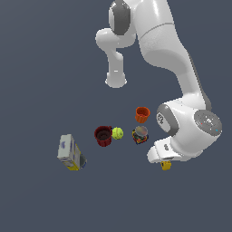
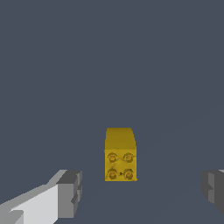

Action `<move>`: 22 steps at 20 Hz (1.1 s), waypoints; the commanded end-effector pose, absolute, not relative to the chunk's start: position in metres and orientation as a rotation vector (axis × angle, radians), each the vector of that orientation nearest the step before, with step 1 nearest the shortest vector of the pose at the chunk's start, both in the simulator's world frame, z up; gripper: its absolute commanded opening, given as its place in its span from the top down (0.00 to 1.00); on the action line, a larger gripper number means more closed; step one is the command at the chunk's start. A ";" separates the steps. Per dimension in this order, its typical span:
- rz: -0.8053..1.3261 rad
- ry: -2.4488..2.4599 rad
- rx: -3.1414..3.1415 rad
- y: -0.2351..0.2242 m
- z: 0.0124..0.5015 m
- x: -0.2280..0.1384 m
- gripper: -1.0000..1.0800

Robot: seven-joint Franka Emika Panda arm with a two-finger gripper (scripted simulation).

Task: Pick up a designated object from a clutter of objects.

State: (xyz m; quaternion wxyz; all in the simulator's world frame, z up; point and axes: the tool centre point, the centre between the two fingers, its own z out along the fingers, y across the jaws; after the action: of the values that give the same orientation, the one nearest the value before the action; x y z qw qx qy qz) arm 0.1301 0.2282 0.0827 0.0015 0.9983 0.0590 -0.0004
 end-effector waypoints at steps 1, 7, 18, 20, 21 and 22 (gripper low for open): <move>0.000 0.190 3.135 0.235 0.076 0.130 0.04; -0.002 0.194 3.135 0.238 0.072 0.130 0.04; -0.001 0.194 3.135 0.239 0.027 0.129 0.04; 0.000 0.194 3.135 0.239 0.022 0.129 0.04; 0.000 0.194 3.135 0.239 0.021 0.129 0.04; 0.000 0.194 3.135 0.239 0.021 0.130 0.04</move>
State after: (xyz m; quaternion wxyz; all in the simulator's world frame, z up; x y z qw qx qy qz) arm 0.1286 0.2385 0.0223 0.0004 0.9981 0.0619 -0.0011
